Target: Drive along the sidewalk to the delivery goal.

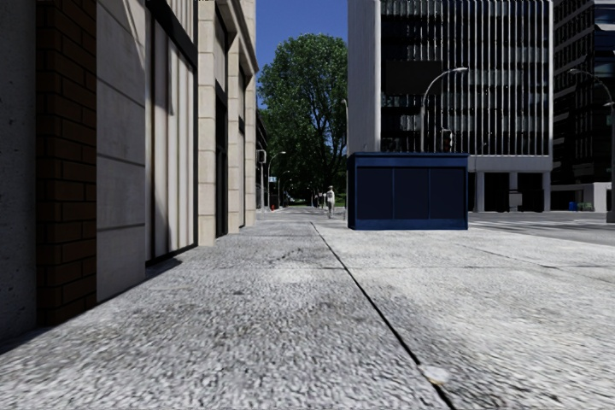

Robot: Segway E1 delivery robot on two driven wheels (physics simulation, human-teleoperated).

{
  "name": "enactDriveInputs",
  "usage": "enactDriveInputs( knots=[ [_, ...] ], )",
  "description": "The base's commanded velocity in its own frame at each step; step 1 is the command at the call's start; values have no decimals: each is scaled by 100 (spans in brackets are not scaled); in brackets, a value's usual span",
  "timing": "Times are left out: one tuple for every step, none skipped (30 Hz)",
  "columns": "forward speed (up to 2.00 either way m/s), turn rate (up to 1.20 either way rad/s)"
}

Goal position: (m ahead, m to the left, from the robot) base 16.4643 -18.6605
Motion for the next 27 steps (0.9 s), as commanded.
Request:
enactDriveInputs(
  knots=[
    [200, 0],
    [200, 0],
    [200, 0],
    [200, 0],
    [200, 0],
    [200, 0],
    [200, 0],
    [200, 0],
    [200, 0],
    [200, 0],
    [200, 0],
    [200, 0],
    [200, 0],
    [200, 0],
    [200, 0],
    [200, 0],
    [200, 0],
    [200, 0],
    [200, 0],
    [200, 0],
    [200, 0],
    [200, 0],
    [200, 0],
    [200, 0],
    [200, 0],
    [200, 0],
    [200, 0]
  ],
)
